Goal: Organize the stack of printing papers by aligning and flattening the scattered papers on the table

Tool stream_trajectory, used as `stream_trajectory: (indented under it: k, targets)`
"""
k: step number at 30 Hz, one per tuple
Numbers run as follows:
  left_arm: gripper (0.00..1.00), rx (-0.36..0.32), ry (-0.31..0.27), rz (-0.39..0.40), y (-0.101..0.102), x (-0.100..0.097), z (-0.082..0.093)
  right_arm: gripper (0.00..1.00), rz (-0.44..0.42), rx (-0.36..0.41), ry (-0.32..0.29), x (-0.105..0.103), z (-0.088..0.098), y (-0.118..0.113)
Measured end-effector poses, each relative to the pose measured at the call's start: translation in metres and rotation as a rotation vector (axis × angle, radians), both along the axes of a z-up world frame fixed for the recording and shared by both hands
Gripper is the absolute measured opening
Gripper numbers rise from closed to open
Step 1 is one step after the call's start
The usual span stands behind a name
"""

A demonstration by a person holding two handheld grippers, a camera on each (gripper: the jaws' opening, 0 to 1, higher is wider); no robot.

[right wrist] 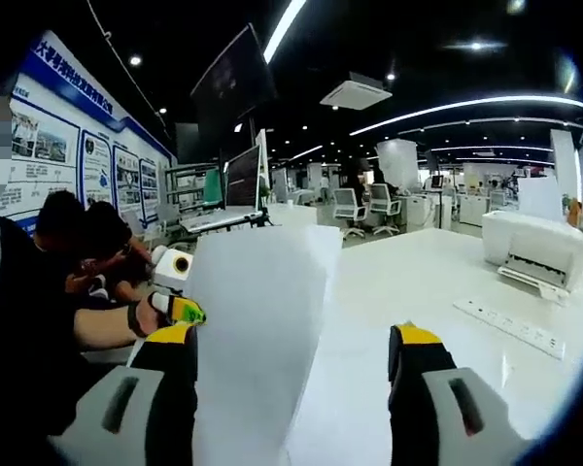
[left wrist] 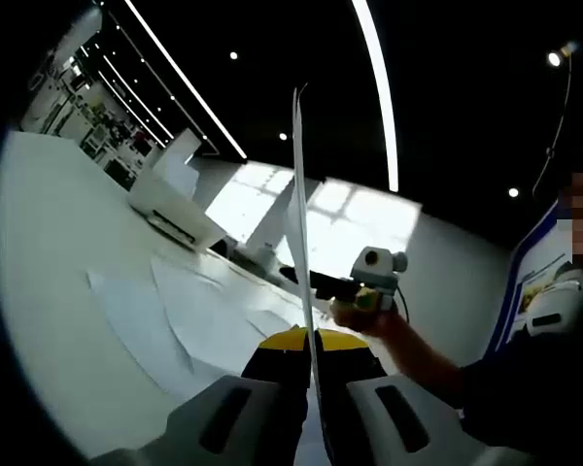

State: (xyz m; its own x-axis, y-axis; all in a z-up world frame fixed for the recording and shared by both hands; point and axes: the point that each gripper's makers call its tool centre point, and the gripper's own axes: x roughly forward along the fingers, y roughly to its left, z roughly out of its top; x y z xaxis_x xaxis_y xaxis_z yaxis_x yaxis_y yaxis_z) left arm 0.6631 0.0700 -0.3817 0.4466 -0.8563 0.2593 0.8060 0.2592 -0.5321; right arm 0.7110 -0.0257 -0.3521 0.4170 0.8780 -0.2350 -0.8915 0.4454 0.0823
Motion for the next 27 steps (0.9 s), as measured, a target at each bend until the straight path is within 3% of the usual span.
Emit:
stream_trajectory:
  k: [10, 19, 27]
  targets:
    - [0.06, -0.002, 0.002, 0.000, -0.001, 0.000, 0.000, 0.86, -0.065, 0.005, -0.050, 0.009, 0.002, -0.014]
    - [0.06, 0.000, 0.003, 0.003, -0.001, 0.000, -0.001, 0.90, -0.097, 0.074, -0.052, 0.004, 0.008, -0.026]
    - [0.06, 0.001, 0.003, 0.003, -0.001, 0.000, -0.001, 0.90, -0.118, 0.083, -0.042, 0.000, 0.005, -0.033]
